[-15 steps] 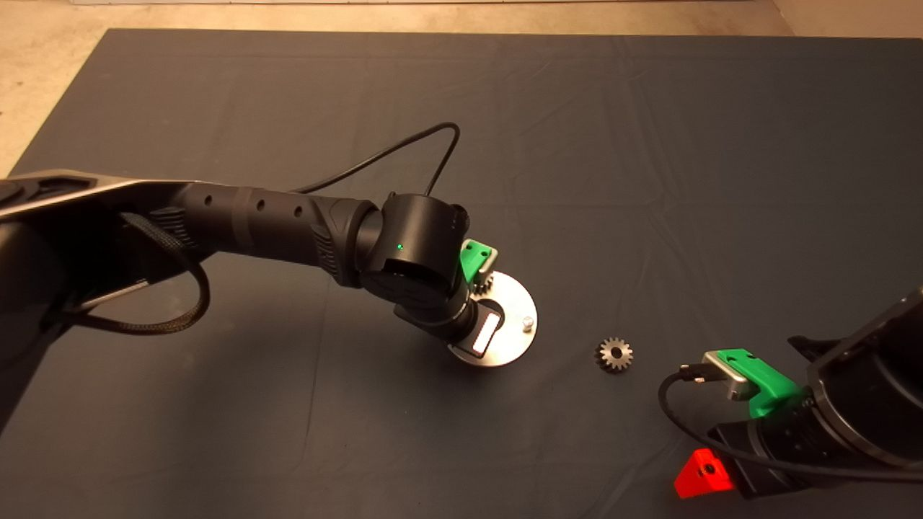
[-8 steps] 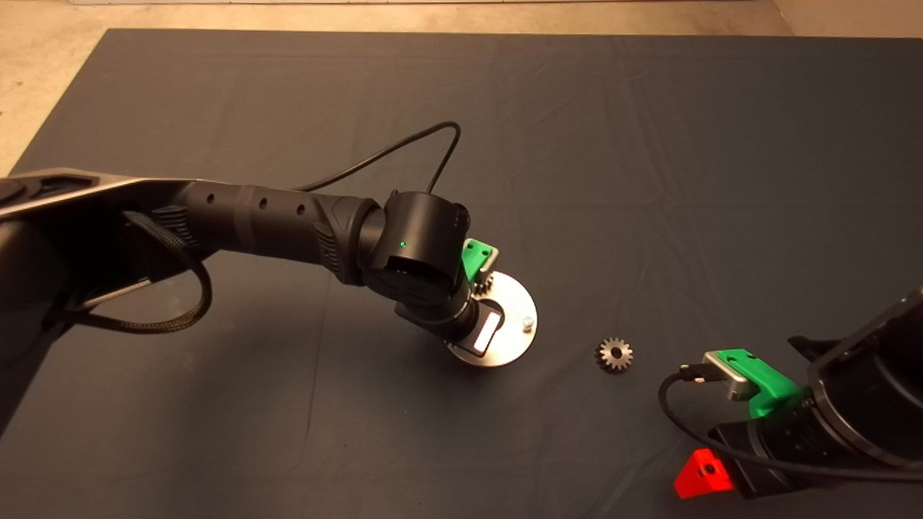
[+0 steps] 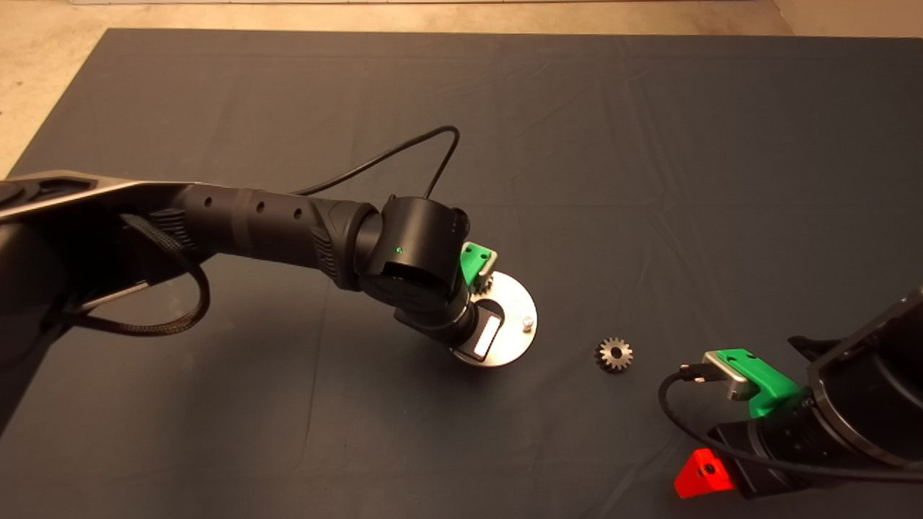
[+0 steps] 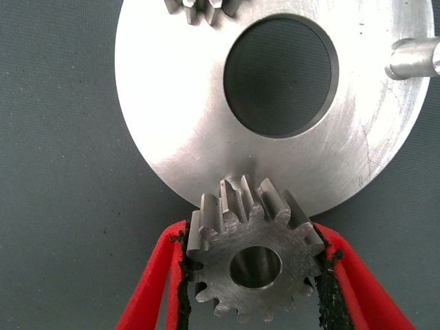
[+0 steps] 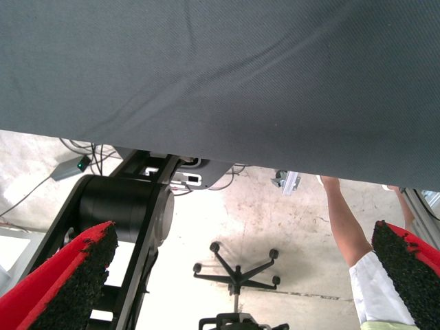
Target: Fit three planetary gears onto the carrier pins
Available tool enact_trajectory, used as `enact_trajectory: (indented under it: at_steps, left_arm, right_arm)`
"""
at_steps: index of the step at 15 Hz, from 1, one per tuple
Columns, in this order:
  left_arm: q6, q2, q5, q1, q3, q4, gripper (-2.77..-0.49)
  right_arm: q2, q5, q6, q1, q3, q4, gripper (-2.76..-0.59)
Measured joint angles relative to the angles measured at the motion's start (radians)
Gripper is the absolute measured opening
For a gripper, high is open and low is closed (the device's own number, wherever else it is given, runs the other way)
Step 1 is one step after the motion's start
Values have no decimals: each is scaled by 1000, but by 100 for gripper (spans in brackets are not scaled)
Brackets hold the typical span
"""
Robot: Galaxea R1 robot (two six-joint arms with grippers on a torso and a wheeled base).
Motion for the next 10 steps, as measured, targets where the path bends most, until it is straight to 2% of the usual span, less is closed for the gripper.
enact_trajectory:
  at_steps: [10]
  left_arm:
    - [-8,0,0,0,8,0,-233]
  right_arm:
    - [0,0,0,0,0,0,-61]
